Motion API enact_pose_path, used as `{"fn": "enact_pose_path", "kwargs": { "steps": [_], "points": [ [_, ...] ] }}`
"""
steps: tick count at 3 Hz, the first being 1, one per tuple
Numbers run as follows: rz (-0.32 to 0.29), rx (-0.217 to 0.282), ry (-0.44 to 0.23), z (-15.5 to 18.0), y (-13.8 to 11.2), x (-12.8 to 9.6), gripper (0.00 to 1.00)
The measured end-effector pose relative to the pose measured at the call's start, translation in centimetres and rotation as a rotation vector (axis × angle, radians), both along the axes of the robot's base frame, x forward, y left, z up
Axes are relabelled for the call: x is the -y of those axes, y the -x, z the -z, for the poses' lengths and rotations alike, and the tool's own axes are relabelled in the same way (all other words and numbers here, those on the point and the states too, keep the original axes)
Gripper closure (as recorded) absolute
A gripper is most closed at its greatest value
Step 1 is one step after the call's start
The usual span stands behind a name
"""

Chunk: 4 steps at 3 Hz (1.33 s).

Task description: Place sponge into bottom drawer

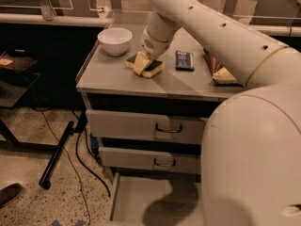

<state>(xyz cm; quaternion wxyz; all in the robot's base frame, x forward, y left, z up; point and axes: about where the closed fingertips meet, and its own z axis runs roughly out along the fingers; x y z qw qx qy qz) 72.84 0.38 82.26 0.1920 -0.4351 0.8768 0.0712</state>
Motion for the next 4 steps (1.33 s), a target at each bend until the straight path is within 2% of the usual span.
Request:
{"fn": "enact_pose_path", "kwargs": {
  "steps": [1,2,3,4],
  "points": [
    [0.000,0.000,0.000,-0.4,0.0,0.0,1.00],
    [0.013,0.021,-0.013,-0.5,1.2,0.4,1.00],
    [0.058,0.074,-0.058,-1.4,4.7,1.7,1.00],
    [0.076,0.076,-0.084,-0.8,8.2,2.7,1.00]
  ]
}}
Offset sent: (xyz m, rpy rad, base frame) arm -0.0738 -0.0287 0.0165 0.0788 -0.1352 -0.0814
